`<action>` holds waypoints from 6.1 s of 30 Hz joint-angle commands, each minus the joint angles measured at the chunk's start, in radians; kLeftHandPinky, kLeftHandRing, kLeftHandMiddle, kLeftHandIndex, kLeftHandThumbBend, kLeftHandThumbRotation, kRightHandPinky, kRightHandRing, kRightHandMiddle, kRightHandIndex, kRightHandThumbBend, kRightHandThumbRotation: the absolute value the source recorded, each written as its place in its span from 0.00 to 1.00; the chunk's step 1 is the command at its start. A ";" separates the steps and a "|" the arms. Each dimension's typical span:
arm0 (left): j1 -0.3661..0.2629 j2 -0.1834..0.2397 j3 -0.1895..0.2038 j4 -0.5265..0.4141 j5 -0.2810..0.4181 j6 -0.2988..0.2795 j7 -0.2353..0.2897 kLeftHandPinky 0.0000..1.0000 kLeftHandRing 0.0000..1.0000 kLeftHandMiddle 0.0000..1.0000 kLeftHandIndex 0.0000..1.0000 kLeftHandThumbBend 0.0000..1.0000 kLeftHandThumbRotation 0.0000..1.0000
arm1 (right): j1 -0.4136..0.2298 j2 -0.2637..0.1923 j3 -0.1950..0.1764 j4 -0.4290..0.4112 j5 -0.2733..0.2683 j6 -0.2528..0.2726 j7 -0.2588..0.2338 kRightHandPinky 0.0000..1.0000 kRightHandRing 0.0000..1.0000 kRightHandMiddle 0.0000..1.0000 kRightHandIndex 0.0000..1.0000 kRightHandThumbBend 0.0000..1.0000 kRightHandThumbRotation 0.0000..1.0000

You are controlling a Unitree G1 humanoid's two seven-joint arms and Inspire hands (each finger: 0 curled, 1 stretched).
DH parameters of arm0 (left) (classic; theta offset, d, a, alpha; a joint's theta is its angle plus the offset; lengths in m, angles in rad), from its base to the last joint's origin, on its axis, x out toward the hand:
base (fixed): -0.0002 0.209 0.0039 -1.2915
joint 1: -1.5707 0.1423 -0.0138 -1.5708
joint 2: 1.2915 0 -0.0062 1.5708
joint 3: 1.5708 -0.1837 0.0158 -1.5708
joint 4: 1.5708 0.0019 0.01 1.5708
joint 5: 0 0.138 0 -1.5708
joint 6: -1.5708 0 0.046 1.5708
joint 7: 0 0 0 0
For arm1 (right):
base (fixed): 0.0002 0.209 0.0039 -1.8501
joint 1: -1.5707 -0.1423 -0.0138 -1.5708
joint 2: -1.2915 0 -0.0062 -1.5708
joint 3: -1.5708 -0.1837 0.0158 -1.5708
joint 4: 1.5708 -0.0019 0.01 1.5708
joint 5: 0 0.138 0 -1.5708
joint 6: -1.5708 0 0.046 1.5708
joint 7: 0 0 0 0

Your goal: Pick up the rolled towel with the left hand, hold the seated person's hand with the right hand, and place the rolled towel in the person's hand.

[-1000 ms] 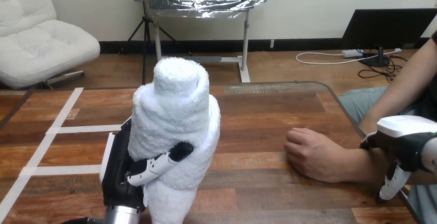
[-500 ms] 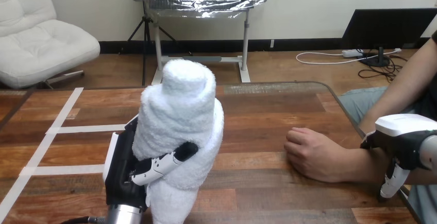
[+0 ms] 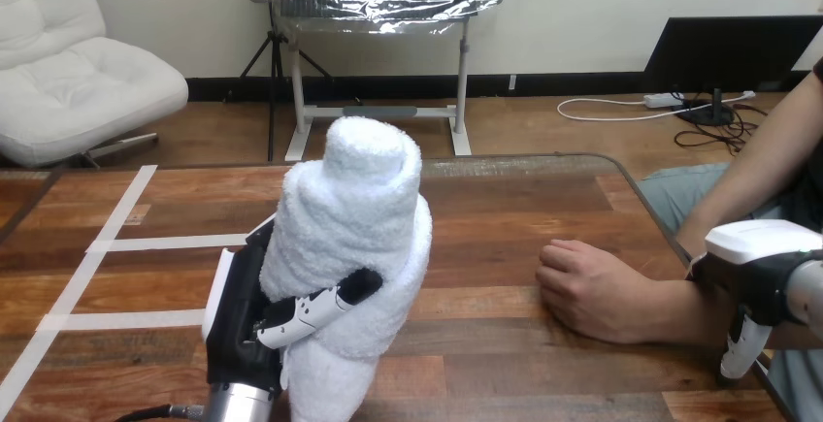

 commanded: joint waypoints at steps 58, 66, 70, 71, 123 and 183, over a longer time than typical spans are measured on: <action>-0.288 0.077 0.027 0.344 0.132 0.008 0.129 0.42 0.43 0.45 0.51 1.00 0.27 | 0.018 0.027 -0.072 0.063 0.186 -0.077 -0.341 0.36 0.44 0.50 0.48 0.81 0.00; -0.338 0.090 0.026 0.414 0.152 0.035 0.143 0.42 0.43 0.45 0.51 1.00 0.27 | 0.046 0.038 -0.112 0.002 0.210 -0.057 -0.375 0.28 0.37 0.44 0.47 0.82 0.00; -0.361 0.092 0.025 0.442 0.162 0.044 0.146 0.42 0.43 0.45 0.50 1.00 0.27 | 0.056 0.040 -0.126 -0.019 0.227 -0.051 -0.382 0.25 0.34 0.42 0.48 0.82 0.00; -0.366 0.092 0.025 0.447 0.164 0.046 0.147 0.43 0.43 0.45 0.50 1.00 0.27 | 0.057 0.040 -0.128 -0.023 0.228 -0.049 -0.383 0.25 0.34 0.42 0.48 0.82 0.00; -0.501 0.039 -0.011 0.530 0.253 0.133 0.193 0.43 0.43 0.45 0.51 1.00 0.29 | 0.084 0.060 -0.166 -0.164 0.266 0.039 -0.405 0.34 0.41 0.48 0.50 0.82 0.00; -0.611 -0.182 -0.141 0.572 0.333 0.185 0.192 0.45 0.45 0.47 0.52 1.00 0.35 | 0.071 0.066 -0.168 -0.152 0.279 0.034 -0.412 0.33 0.40 0.48 0.49 0.81 0.00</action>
